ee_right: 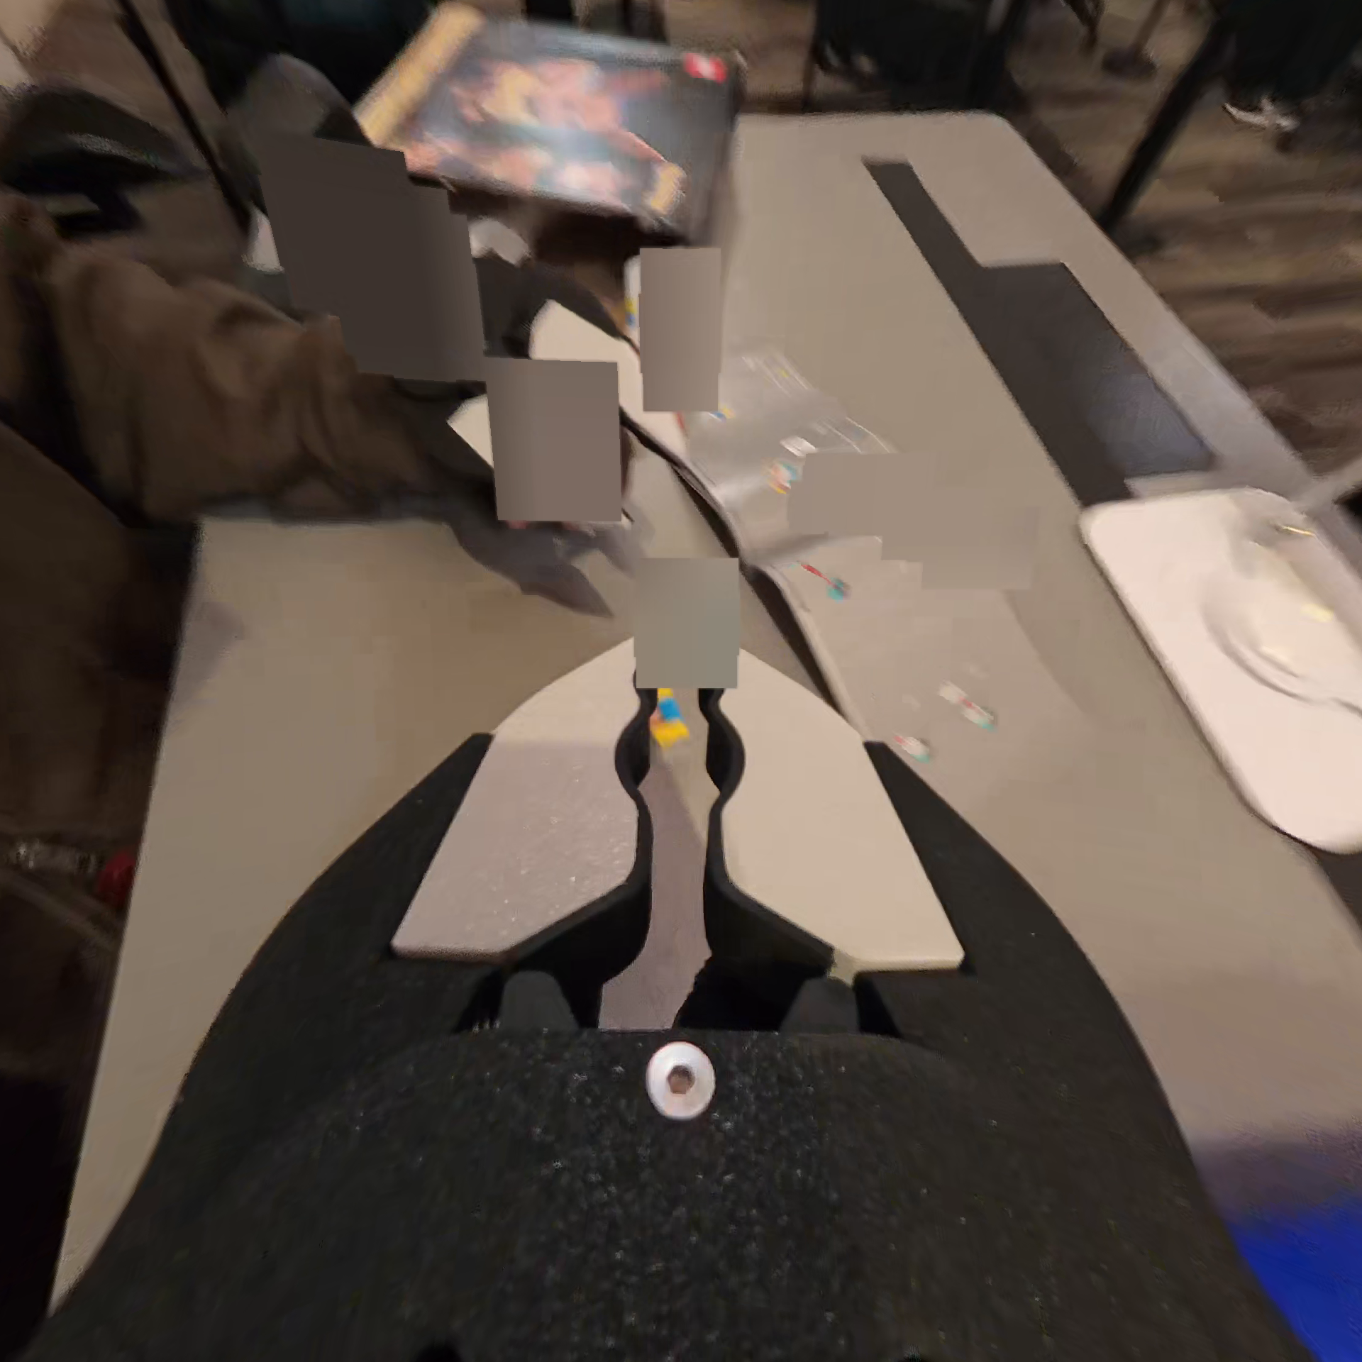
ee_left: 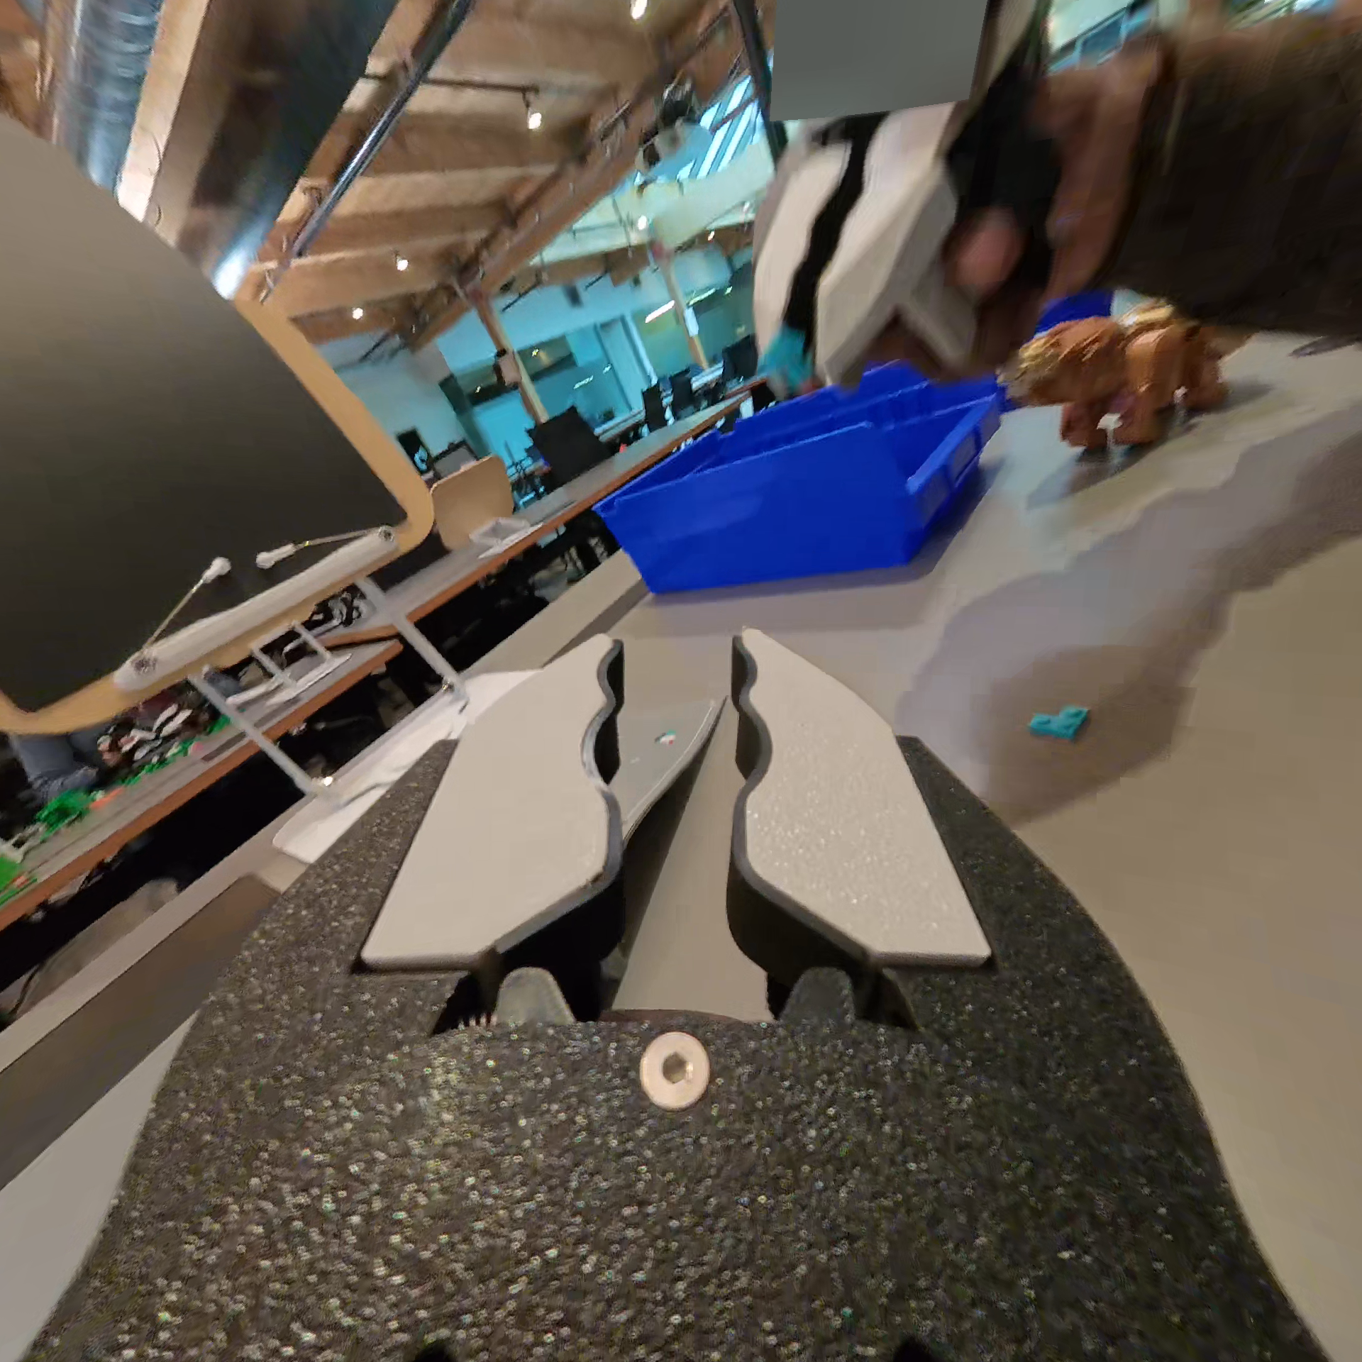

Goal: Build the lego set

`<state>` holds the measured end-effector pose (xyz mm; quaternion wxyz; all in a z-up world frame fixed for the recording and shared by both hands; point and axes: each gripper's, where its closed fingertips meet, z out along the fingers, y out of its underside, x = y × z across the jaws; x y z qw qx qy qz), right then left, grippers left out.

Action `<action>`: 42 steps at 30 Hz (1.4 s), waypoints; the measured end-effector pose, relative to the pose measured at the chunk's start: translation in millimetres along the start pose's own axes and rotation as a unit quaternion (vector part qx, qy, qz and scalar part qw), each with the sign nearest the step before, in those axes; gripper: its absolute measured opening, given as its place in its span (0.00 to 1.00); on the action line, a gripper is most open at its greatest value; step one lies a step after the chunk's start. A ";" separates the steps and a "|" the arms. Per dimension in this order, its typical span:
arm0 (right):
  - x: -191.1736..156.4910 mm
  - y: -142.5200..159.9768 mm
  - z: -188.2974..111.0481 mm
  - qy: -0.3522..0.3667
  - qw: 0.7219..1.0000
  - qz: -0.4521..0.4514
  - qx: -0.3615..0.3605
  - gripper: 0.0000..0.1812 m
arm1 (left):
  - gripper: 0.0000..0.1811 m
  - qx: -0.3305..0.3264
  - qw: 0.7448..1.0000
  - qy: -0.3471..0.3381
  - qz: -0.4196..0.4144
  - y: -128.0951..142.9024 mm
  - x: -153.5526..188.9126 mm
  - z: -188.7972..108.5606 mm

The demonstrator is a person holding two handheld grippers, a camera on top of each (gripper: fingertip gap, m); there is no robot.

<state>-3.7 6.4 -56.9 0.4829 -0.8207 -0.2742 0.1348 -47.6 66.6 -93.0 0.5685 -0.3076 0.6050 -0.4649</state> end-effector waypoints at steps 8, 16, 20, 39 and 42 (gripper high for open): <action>3.4 24.2 70.2 0.080 0.991 -0.053 0.096 0.05 | 0.17 -0.043 0.995 0.082 -0.032 14.3 20.4 -0.7; -10.4 33.2 79.2 0.055 0.986 -0.108 0.114 0.05 | 0.16 -0.066 0.983 0.132 -0.106 18.2 31.7 2.2; -12.4 38.0 84.2 0.091 0.973 -0.189 0.097 0.05 | 0.14 -0.075 0.973 0.165 -0.144 20.5 42.1 1.5; -15.6 42.8 90.7 0.188 0.922 -0.335 0.048 0.05 | 0.03 -0.133 0.953 0.162 -0.220 32.3 43.2 6.2; -14.1 46.6 91.1 0.170 0.937 -0.301 0.045 0.08 | 0.03 -0.142 0.959 0.154 -0.192 35.2 41.8 5.2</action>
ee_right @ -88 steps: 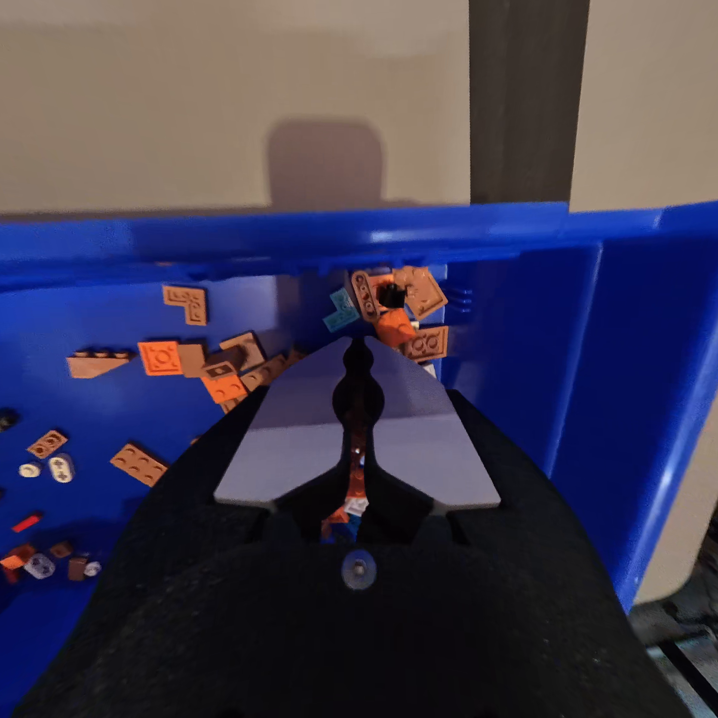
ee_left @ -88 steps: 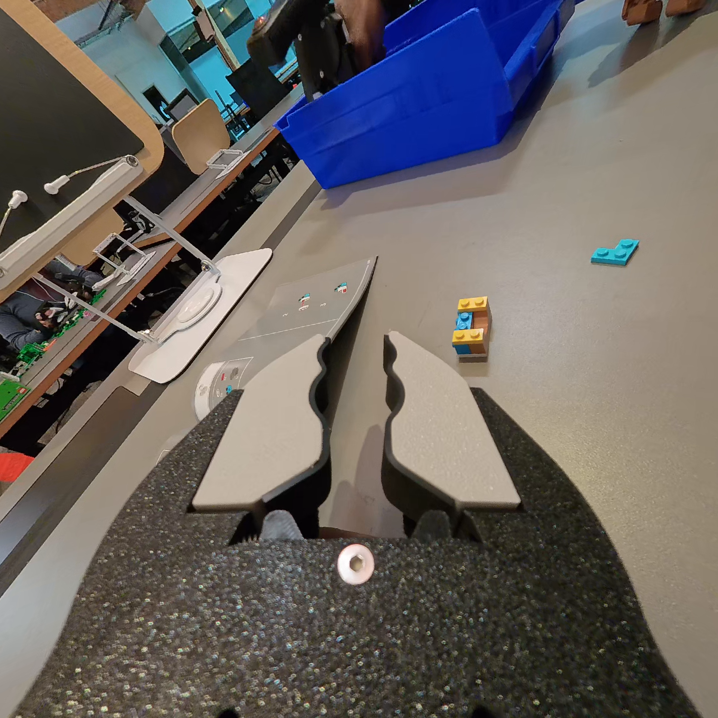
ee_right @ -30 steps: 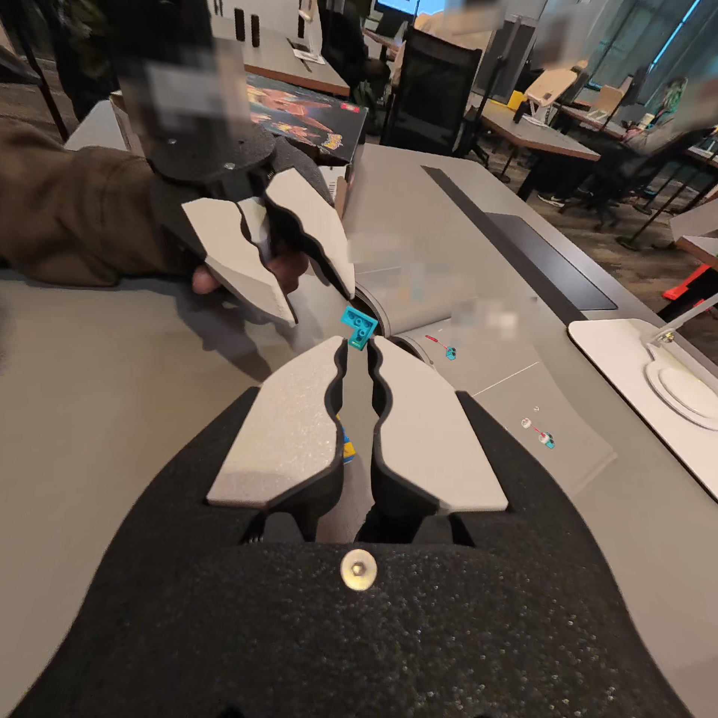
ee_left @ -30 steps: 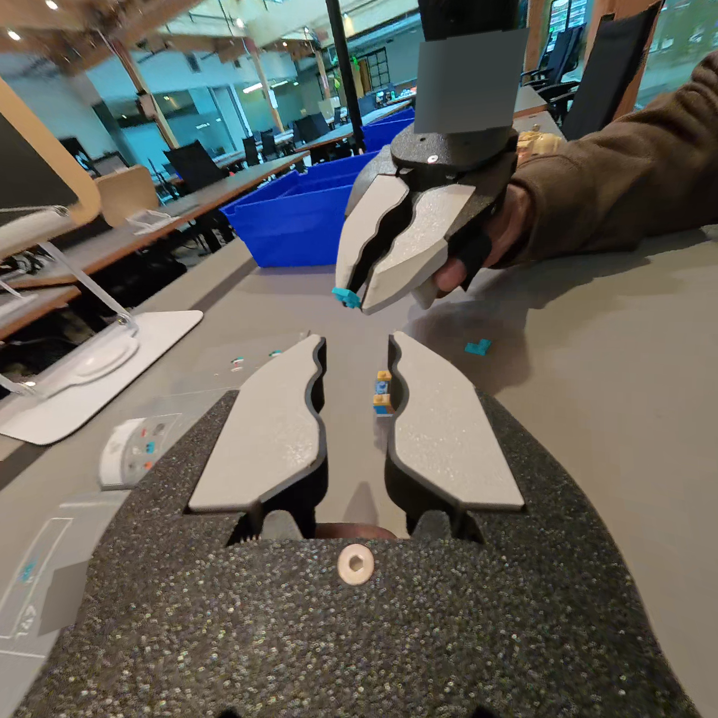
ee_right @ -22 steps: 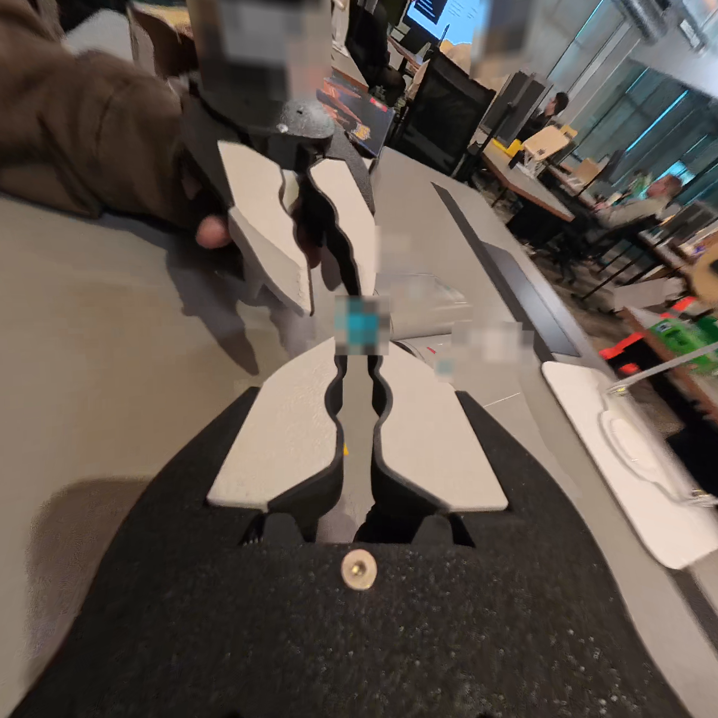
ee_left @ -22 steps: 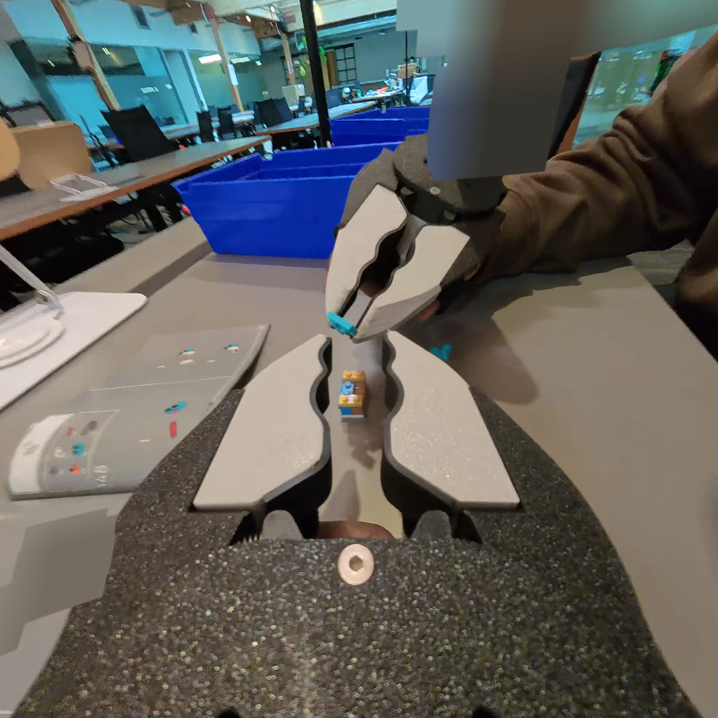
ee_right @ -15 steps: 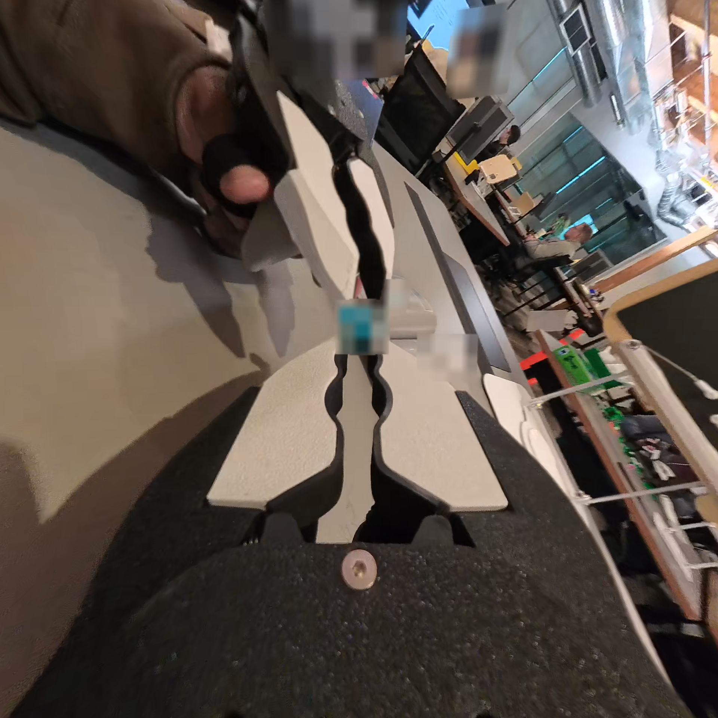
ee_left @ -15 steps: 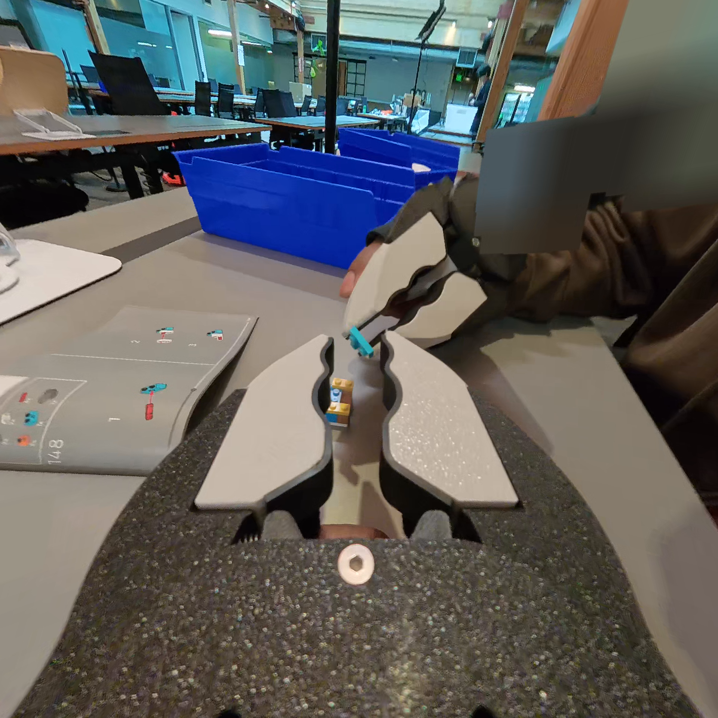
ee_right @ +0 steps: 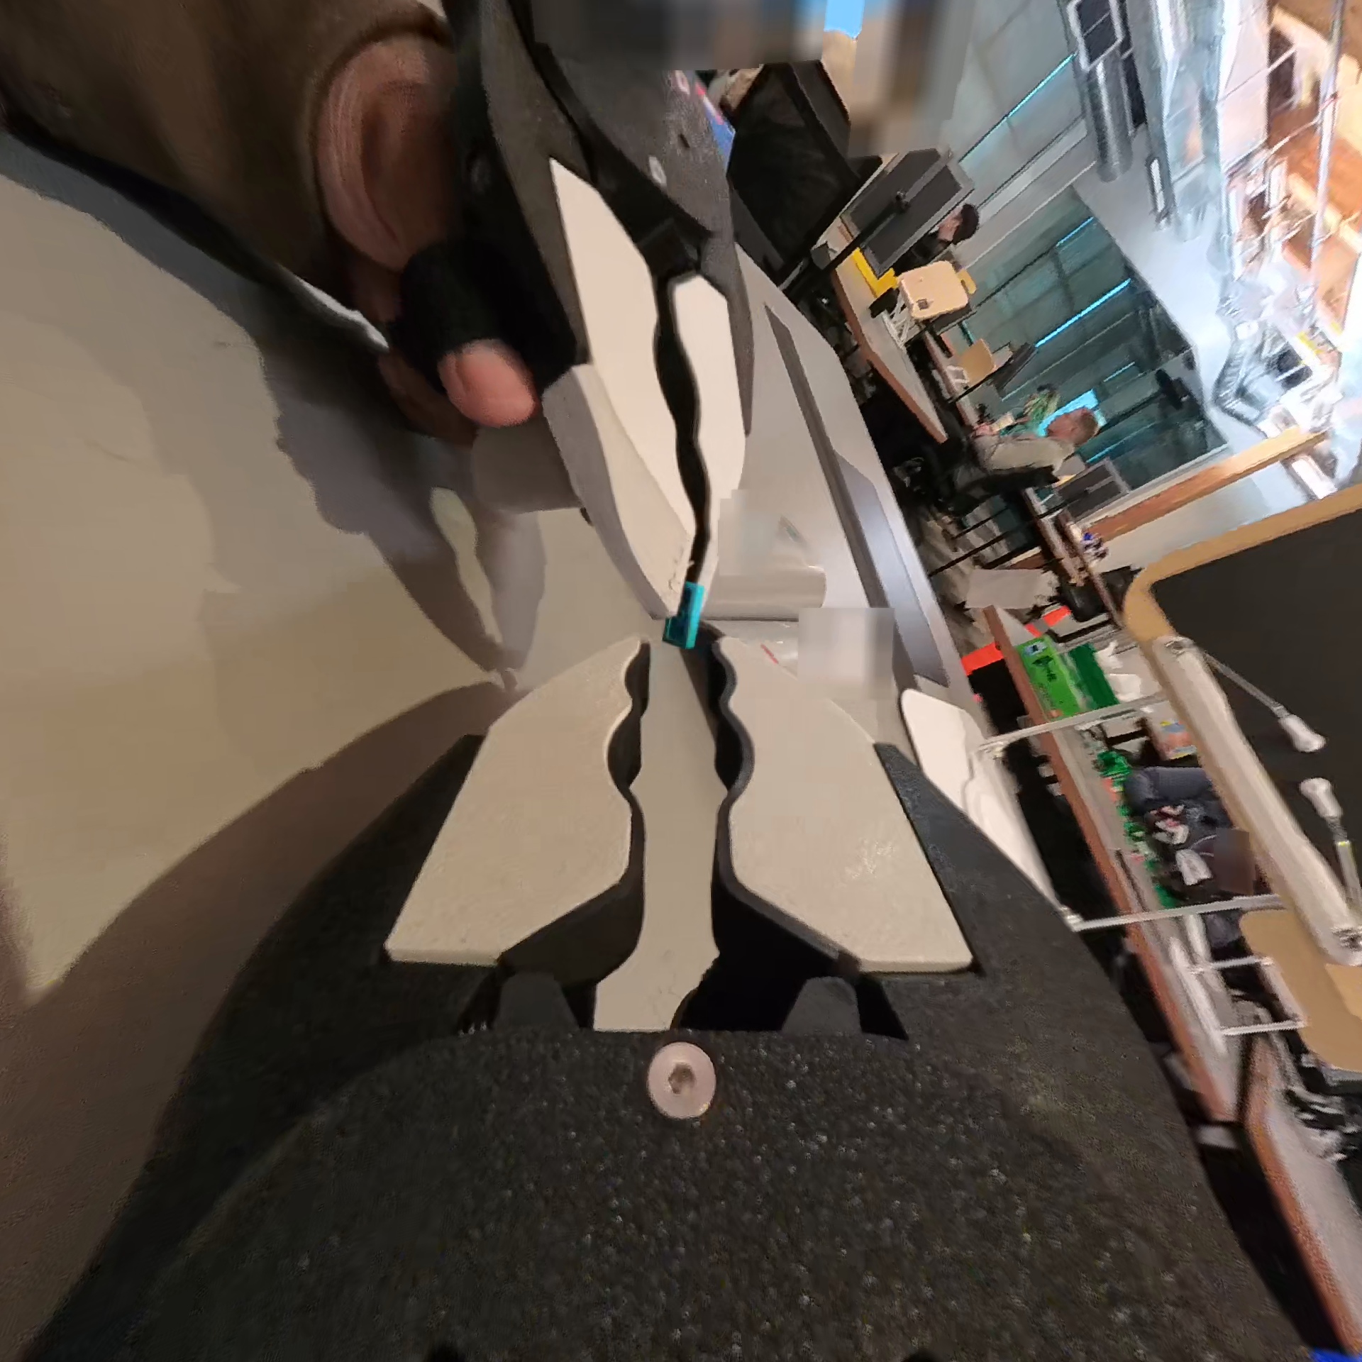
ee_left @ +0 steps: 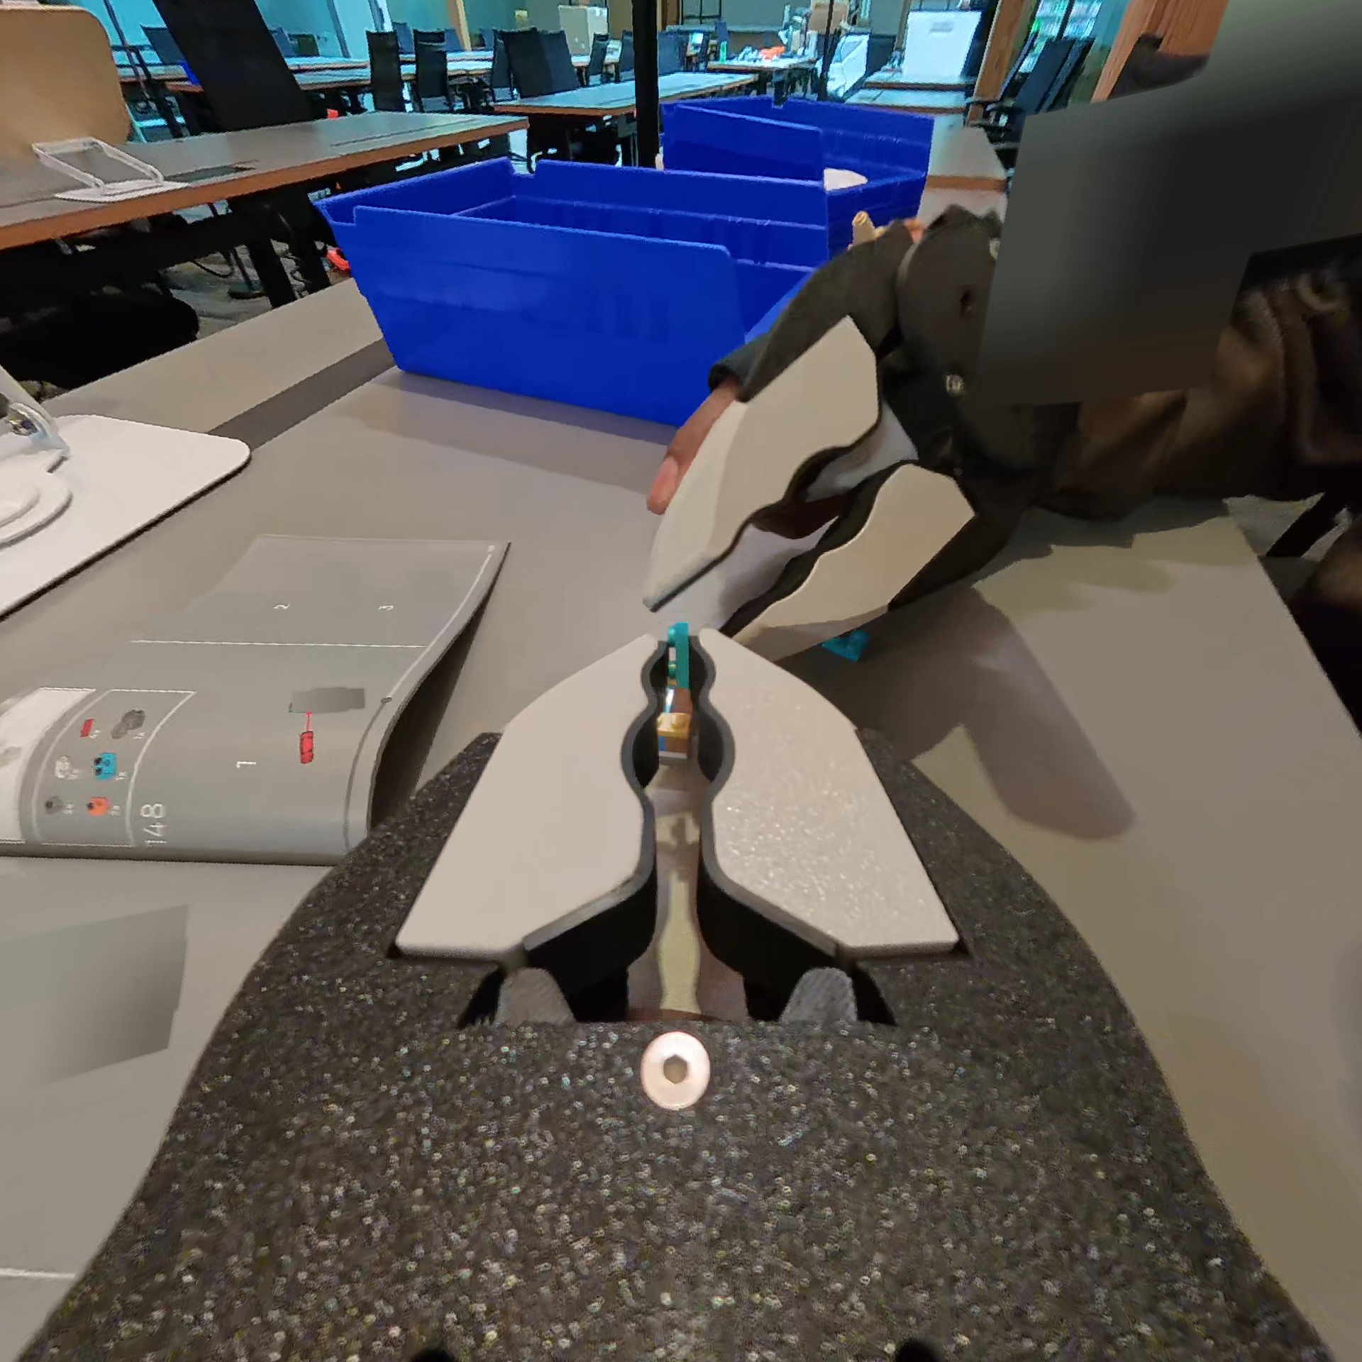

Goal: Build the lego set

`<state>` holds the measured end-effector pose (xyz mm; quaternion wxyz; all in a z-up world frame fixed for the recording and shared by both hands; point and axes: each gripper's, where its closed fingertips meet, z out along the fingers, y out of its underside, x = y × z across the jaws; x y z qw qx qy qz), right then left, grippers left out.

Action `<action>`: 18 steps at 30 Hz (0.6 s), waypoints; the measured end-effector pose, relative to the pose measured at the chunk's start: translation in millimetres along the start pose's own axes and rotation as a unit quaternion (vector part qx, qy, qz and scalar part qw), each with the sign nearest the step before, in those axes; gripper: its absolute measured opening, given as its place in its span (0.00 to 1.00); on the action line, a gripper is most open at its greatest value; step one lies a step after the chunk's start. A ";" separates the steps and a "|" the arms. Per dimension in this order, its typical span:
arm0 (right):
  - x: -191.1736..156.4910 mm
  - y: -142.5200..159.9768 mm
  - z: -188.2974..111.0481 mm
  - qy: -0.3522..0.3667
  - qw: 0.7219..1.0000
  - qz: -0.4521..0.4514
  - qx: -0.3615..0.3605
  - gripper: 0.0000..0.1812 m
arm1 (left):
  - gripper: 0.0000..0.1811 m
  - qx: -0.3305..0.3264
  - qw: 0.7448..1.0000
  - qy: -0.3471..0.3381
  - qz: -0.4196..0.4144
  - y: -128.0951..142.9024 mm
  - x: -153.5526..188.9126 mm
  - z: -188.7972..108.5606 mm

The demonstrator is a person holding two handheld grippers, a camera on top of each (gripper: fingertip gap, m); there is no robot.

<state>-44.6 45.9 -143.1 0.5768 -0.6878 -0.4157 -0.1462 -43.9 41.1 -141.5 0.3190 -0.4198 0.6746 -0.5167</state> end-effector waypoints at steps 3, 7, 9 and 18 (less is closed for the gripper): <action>0.2 5.1 -2.0 -0.037 0.997 0.070 -0.004 0.13 | 0.03 -0.021 0.999 -0.027 0.041 4.7 -6.5 -3.2; 2.2 8.4 -4.1 -0.072 0.987 0.146 0.000 0.16 | 0.03 -0.020 0.997 -0.038 0.065 3.4 -8.5 -5.8; 3.9 9.2 -4.1 -0.055 0.992 0.116 0.000 0.14 | 0.03 -0.009 1.000 -0.015 0.009 1.3 -6.2 -5.0; -8.0 42.3 -6.0 -0.110 0.988 0.075 -0.082 0.13 | 0.03 -0.123 0.985 -0.011 -0.125 40.9 -17.3 -9.1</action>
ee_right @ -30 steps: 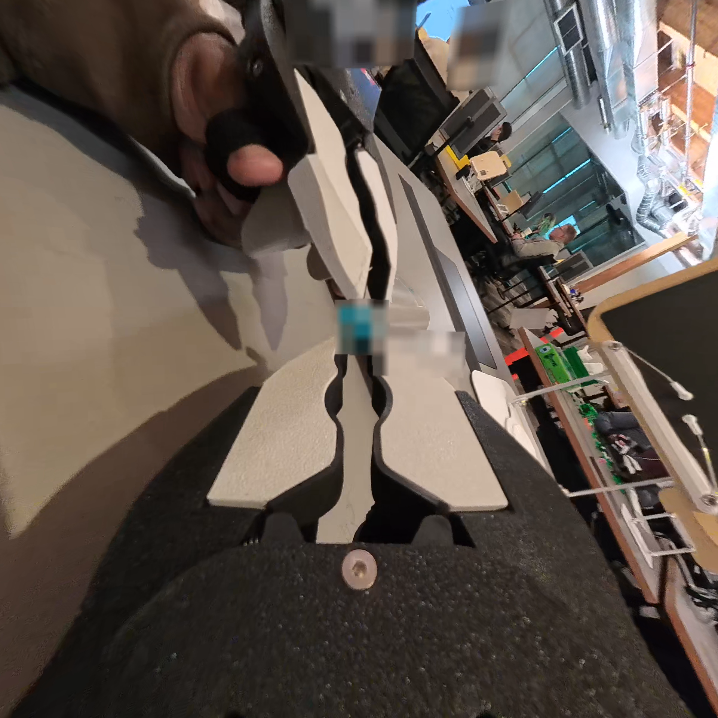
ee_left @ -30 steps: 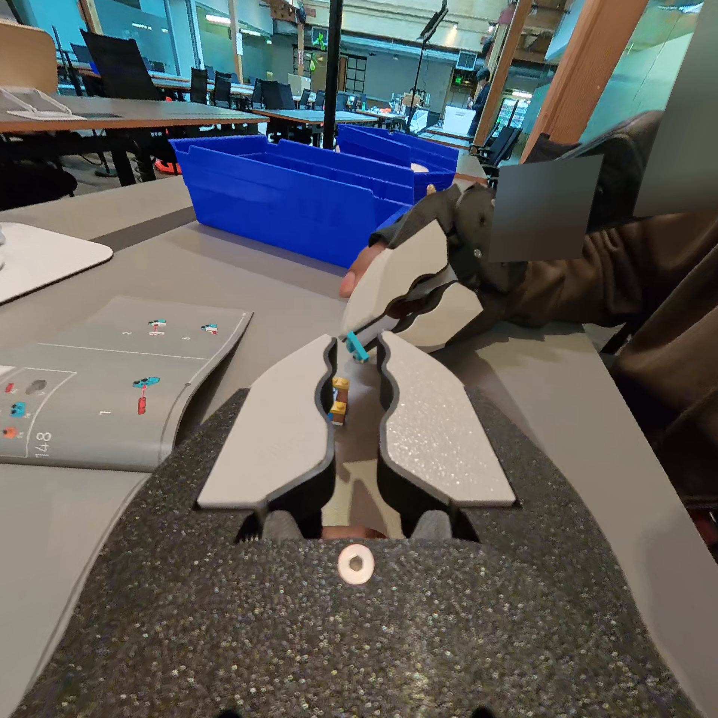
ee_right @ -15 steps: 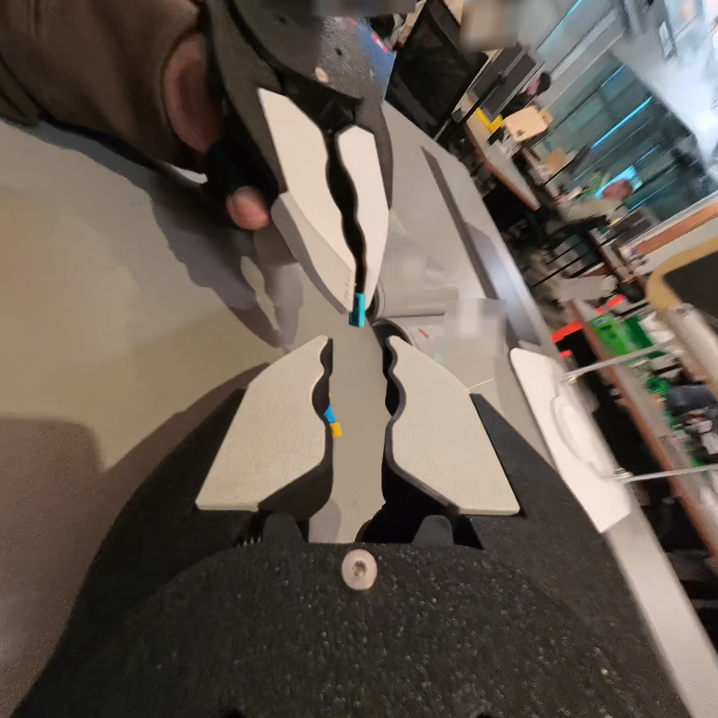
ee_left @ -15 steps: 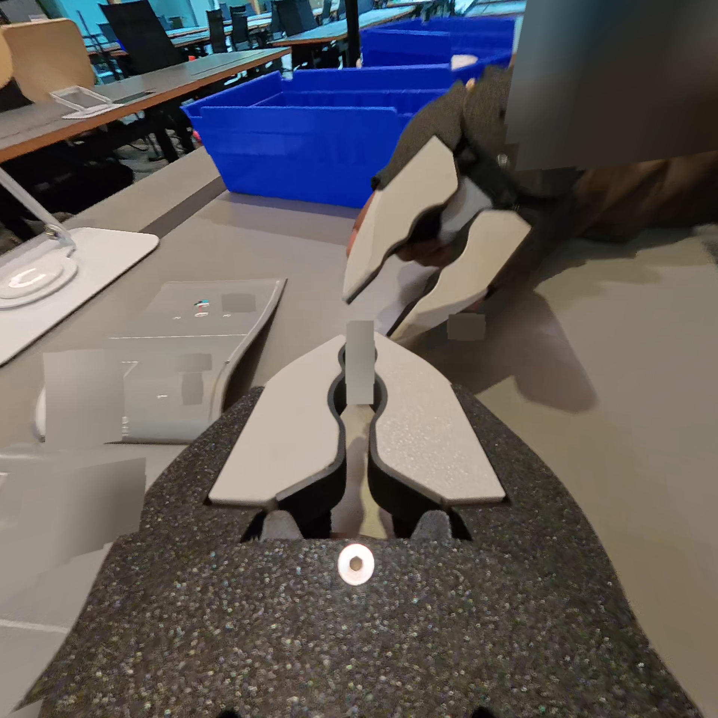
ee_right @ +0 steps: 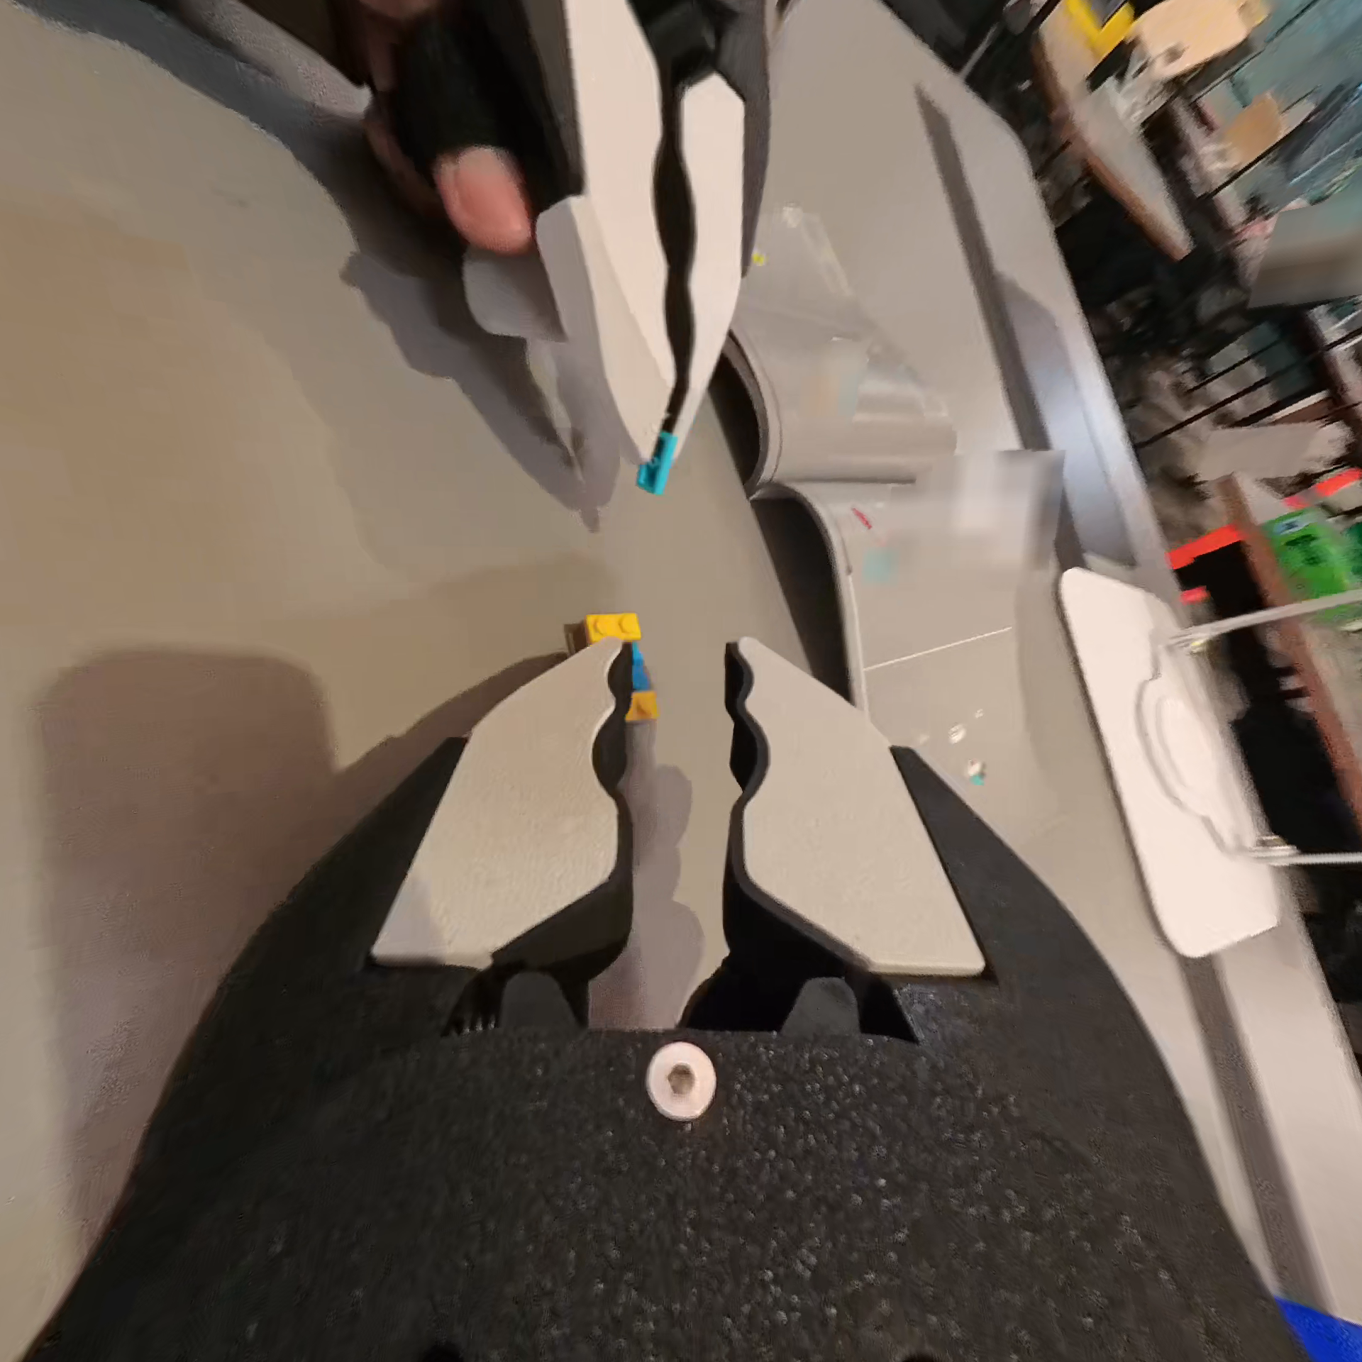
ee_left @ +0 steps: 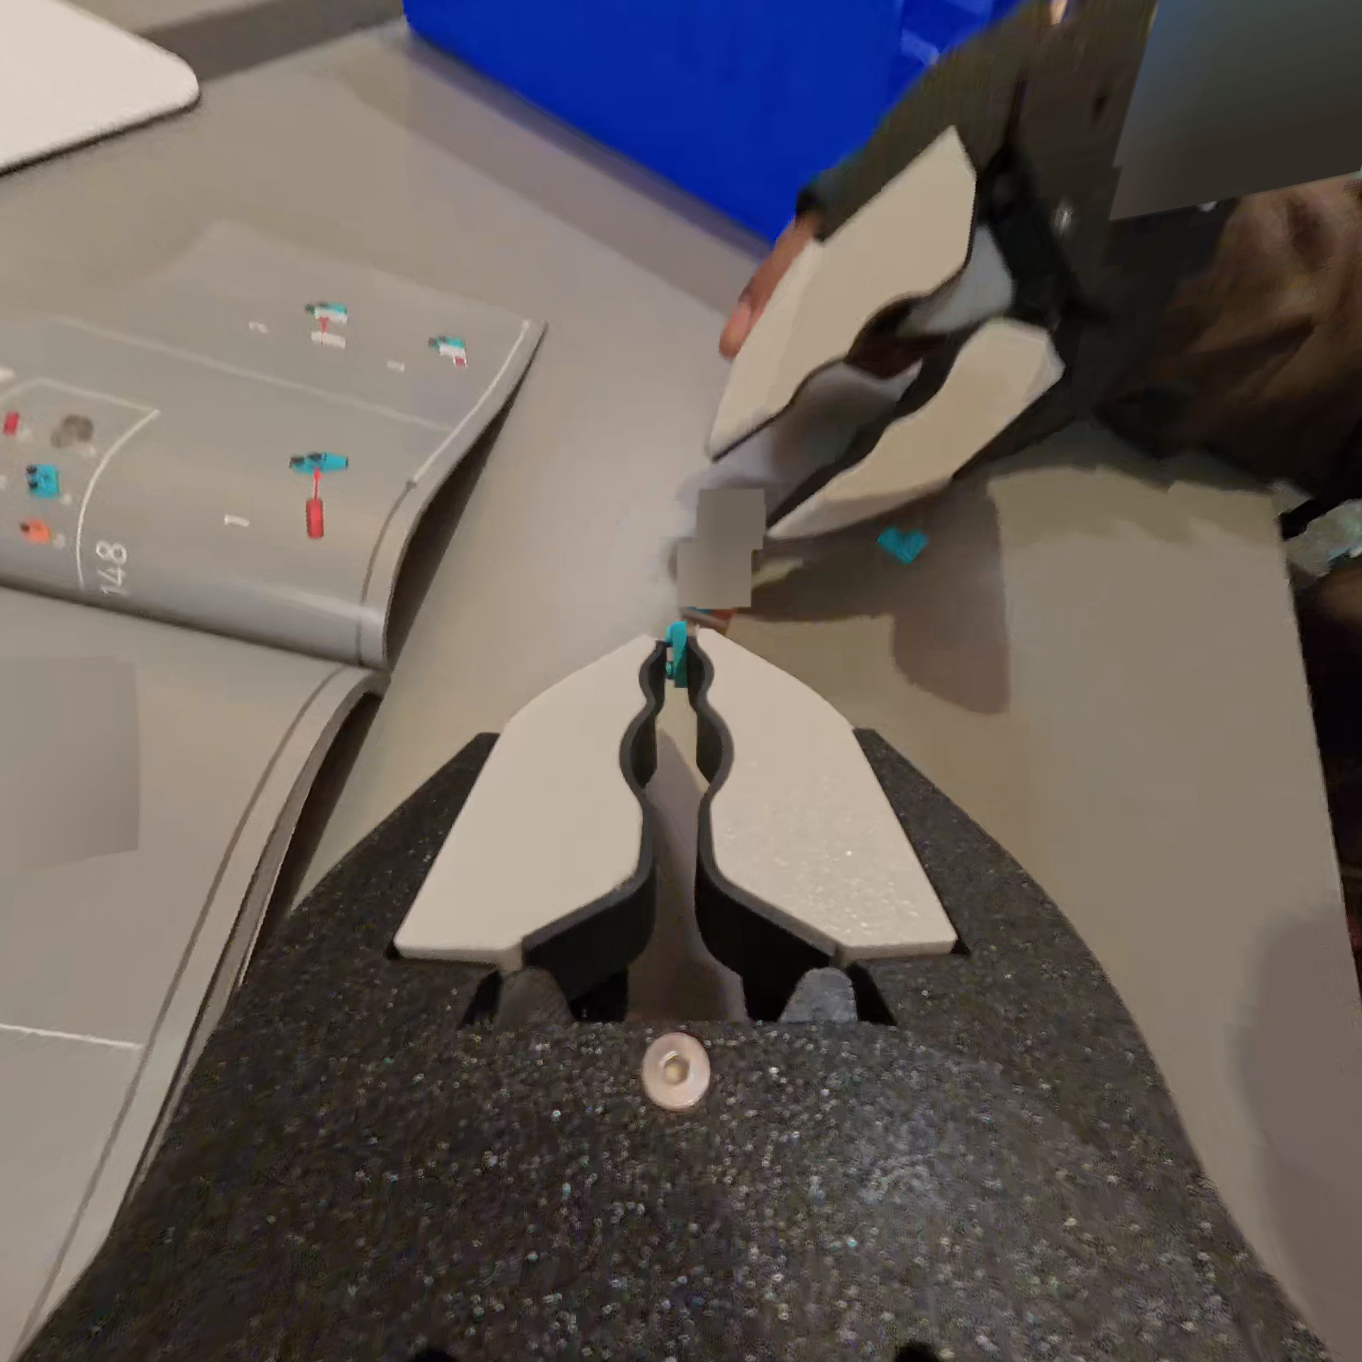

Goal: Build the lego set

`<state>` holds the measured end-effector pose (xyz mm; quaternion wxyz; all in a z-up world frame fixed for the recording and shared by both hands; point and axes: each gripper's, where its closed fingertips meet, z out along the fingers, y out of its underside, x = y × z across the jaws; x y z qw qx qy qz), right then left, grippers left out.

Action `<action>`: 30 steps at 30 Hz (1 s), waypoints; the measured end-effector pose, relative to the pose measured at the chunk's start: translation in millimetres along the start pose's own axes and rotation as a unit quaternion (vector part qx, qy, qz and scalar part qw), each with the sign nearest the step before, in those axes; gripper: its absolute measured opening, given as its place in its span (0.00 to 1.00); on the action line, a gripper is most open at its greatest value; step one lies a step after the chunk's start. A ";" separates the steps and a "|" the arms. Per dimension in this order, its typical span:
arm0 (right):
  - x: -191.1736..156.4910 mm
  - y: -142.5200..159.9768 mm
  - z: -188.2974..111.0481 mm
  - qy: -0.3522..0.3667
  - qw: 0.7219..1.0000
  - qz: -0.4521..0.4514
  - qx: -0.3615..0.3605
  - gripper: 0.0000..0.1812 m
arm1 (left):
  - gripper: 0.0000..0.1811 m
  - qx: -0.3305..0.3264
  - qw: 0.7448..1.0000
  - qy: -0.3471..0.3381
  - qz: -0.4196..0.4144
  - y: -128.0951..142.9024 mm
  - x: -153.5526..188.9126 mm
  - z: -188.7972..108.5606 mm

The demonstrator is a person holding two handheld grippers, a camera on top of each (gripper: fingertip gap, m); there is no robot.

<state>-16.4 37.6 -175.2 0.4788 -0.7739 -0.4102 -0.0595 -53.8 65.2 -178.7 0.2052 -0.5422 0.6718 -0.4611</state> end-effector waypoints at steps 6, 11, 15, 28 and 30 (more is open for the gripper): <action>-10.7 14.6 4.2 -0.076 0.995 0.067 -0.024 0.13 | 0.03 -0.074 0.997 -0.005 -0.003 20.3 3.3 6.8; -16.8 23.1 12.2 -0.087 0.992 0.068 -0.056 0.12 | 0.09 -0.097 0.995 -0.016 0.011 26.0 3.3 9.5; -14.4 24.5 12.8 -0.087 0.990 0.089 -0.059 0.10 | 0.18 -0.087 0.996 -0.023 0.026 22.4 1.8 8.7; -3.8 -10.9 -4.2 -0.214 0.891 0.398 0.048 0.10 | 0.27 0.022 0.922 -0.119 0.368 -14.9 16.3 10.8; -7.1 -21.7 -6.9 -0.241 0.873 0.418 0.070 0.10 | 0.26 0.031 0.910 -0.121 0.396 -15.9 21.1 14.6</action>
